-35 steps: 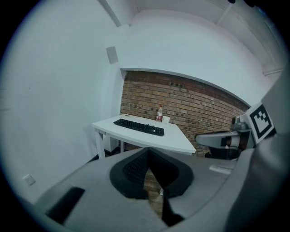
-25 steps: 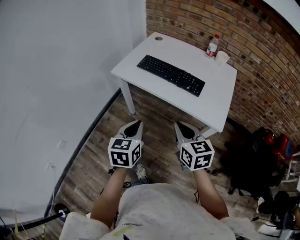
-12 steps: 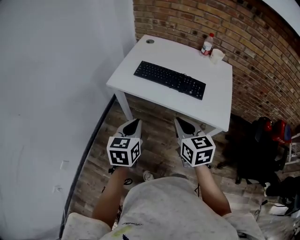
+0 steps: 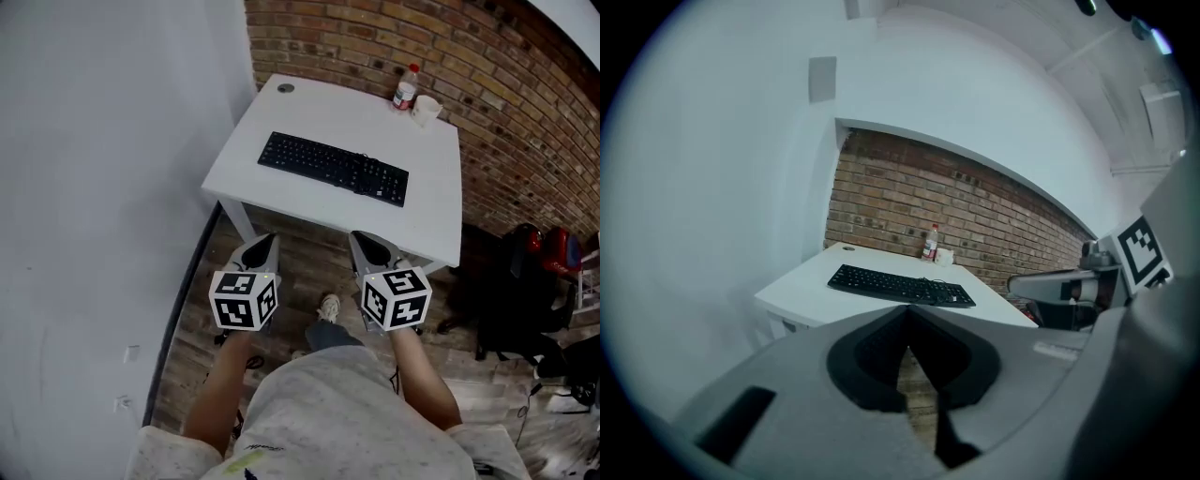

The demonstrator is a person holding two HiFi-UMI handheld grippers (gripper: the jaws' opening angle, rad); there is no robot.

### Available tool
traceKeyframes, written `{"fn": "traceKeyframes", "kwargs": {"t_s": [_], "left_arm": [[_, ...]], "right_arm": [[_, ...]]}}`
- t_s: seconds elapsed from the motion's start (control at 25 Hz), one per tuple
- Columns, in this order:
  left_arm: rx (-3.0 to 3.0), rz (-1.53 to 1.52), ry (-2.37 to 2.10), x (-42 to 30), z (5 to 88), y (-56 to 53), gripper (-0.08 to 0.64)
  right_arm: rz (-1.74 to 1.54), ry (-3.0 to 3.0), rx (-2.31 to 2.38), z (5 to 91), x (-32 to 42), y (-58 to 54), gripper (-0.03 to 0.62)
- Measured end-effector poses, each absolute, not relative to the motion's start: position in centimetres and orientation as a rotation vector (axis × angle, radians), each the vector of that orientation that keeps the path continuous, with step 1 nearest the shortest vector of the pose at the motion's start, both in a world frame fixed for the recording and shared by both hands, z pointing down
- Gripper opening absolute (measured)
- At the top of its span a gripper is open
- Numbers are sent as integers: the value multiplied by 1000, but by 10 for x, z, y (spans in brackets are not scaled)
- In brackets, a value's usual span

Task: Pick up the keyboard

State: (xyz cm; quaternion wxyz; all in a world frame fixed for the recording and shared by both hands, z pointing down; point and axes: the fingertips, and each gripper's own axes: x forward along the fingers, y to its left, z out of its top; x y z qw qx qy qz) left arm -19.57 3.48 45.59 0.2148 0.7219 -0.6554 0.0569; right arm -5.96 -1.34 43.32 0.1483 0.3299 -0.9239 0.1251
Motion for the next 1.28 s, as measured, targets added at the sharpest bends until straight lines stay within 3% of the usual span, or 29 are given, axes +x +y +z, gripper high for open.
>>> {"fn": "traceKeyframes", "kwargs": {"t_s": [0.72,1.28], "left_arm": [[1975,249,-1792,-231,469,-122,-8],[1918,300,-1818,-248,490,-212,14]], "right_arm": [[460,-2631,980,455,-86,-172,5],[541,-2565,1118,487,-44,-274,21]]}}
